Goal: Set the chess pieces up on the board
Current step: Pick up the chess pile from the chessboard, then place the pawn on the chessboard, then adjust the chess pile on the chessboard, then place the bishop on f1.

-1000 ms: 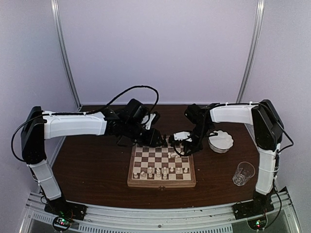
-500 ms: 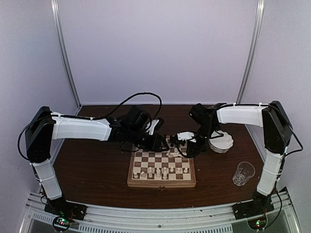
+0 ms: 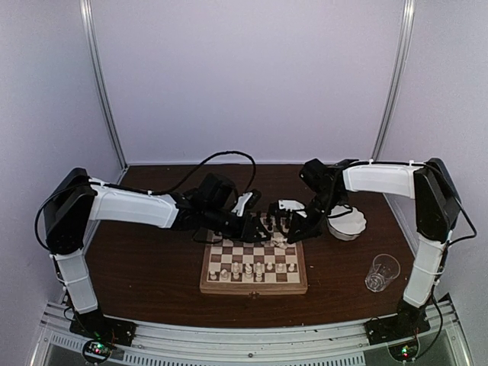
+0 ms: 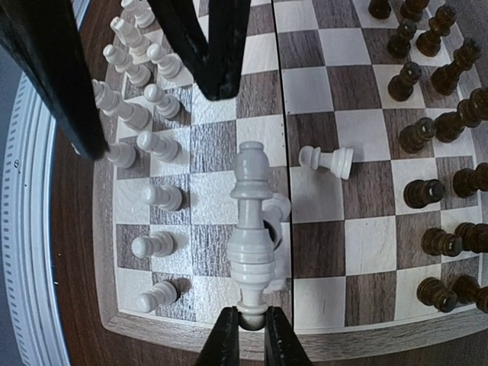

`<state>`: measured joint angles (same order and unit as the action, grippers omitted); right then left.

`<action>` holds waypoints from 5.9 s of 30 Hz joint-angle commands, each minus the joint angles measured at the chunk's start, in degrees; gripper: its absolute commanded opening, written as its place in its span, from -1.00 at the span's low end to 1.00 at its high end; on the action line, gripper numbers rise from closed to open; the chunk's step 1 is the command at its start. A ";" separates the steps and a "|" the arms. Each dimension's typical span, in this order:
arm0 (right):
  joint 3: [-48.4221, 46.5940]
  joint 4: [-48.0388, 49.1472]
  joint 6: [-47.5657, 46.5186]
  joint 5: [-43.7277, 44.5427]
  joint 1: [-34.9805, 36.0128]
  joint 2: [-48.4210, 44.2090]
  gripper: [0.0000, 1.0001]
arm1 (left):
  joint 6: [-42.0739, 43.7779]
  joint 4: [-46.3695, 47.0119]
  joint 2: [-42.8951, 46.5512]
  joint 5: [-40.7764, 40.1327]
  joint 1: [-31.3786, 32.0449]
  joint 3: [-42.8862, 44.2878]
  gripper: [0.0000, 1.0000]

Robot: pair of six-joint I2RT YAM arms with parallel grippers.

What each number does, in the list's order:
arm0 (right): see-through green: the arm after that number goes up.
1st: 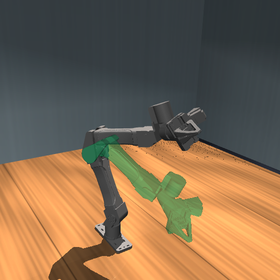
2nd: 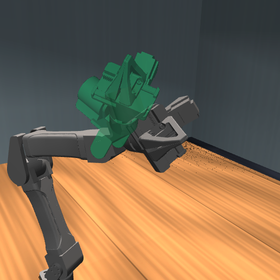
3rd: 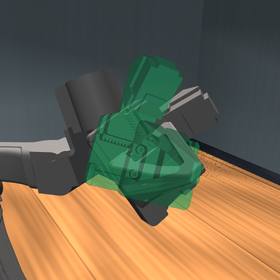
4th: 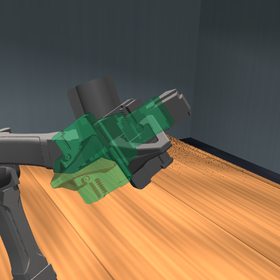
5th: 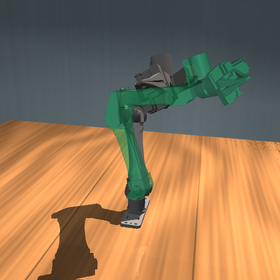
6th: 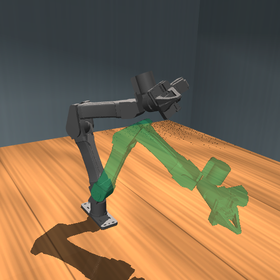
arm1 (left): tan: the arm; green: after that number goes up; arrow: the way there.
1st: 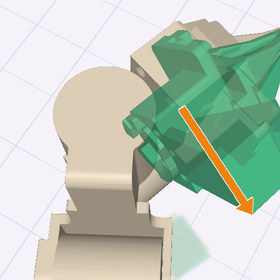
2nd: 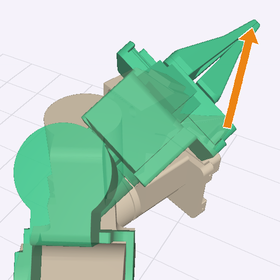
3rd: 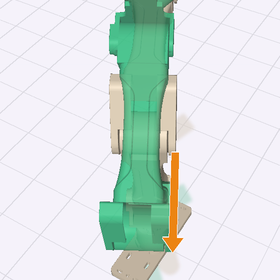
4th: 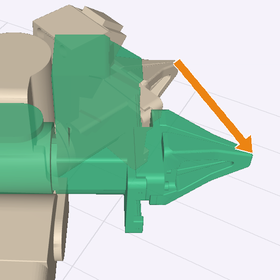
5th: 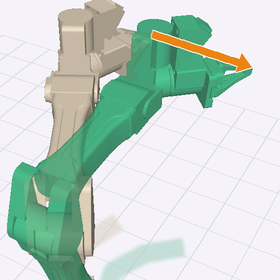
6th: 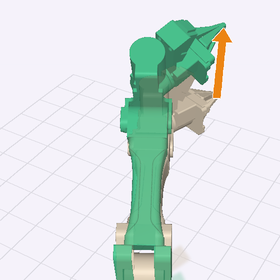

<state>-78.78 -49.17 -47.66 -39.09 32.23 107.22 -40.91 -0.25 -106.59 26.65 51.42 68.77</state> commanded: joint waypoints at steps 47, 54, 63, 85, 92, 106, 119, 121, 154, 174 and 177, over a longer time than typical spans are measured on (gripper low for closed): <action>0.07 2.28 3.80 -5.91 -3.09 0.63 -0.77 | -4.65 6.80 -0.91 3.90 -2.42 0.88 -0.87; -2.25 0.95 6.03 -4.27 -3.14 4.17 -0.76 | 0.23 -5.33 0.99 0.72 -2.38 3.42 -0.87; -4.93 -1.58 8.14 2.14 -2.36 6.50 -0.74 | 7.78 -25.89 0.73 -6.22 -2.41 12.73 -0.87; -9.12 -0.97 13.17 -9.32 1.12 -0.69 -0.04 | -13.70 0.73 8.63 -4.43 -4.32 -0.49 -0.90; -9.32 4.00 18.92 -11.28 3.44 -0.16 0.03 | -22.31 15.64 11.02 -3.74 -4.58 -6.49 -0.92; -4.23 18.68 27.22 -12.42 4.99 -1.16 -0.06 | -37.29 34.69 9.19 -1.87 -4.84 -13.30 -0.93; 0.04 19.92 28.23 -13.18 4.02 -2.23 -0.72 | -36.21 33.20 10.90 -2.52 -5.36 -15.16 -0.93; 0.62 18.13 26.51 -12.62 3.81 -2.01 -0.74 | -35.02 31.46 11.80 -2.93 -5.45 -15.36 -0.93; -4.76 2.49 16.86 2.46 6.12 5.20 -0.25 | -5.38 -14.62 15.83 -7.21 -6.51 -4.06 -0.94; 14.00 6.49 17.25 0.07 -10.92 -23.06 -0.11 | 31.04 -68.75 -13.28 -14.56 13.14 50.98 -0.94; 14.28 7.01 17.12 0.67 -11.20 -23.89 -0.09 | 33.21 -74.69 -17.81 -16.37 14.97 57.65 -0.94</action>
<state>-64.86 -45.19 -30.72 -39.70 21.45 85.84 -14.39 -62.06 -120.42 14.66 65.08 118.80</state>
